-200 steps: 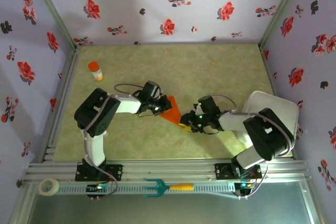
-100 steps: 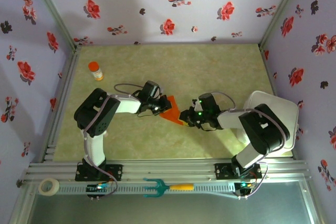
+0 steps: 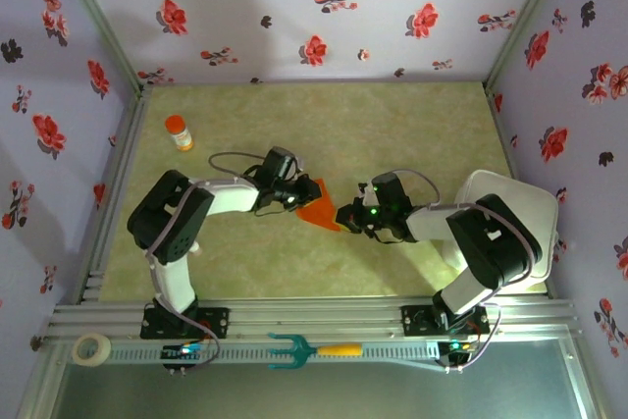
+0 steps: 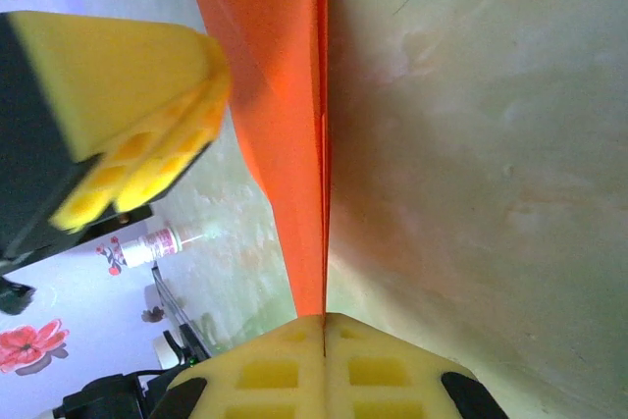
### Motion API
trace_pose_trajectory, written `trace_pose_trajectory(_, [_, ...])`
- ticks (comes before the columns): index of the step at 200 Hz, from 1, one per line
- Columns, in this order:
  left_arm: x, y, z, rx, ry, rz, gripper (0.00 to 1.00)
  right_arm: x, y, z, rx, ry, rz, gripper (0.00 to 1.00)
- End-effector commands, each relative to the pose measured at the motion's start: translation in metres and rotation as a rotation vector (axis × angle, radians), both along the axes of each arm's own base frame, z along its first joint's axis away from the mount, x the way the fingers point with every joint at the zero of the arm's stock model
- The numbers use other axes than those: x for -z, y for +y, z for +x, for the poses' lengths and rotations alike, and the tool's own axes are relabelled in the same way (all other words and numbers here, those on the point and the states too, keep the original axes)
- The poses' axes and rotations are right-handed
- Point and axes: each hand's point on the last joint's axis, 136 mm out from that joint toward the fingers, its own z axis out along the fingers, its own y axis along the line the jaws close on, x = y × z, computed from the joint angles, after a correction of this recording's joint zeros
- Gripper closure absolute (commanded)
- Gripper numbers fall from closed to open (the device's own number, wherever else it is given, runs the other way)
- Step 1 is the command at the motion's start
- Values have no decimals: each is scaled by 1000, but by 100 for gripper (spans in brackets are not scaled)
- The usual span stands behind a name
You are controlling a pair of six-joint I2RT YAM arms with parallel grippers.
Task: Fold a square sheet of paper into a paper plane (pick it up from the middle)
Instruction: Turn over the paper at the center of the table.
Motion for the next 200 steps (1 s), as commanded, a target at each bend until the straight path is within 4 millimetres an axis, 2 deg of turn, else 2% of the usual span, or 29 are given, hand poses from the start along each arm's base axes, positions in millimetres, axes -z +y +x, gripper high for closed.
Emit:
trace_pose_trajectory(1, [-18, 8, 4, -4, -60, 27, 82, -4, -6, 1, -2, -55, -21, 99])
trace_pose_trajectory(105, [-50, 36, 5, -55, -205, 102, 81, -26, -27, 5, -10, -188, -181, 100])
trace_pose_trajectory(169, [-58, 58, -1, -104, -235, 143, 78, -51, -54, 11, -8, -317, -373, 100])
trace_pose_trajectory(200, [-59, 65, 0, -126, -236, 143, 76, -60, -60, 12, 1, -358, -405, 100])
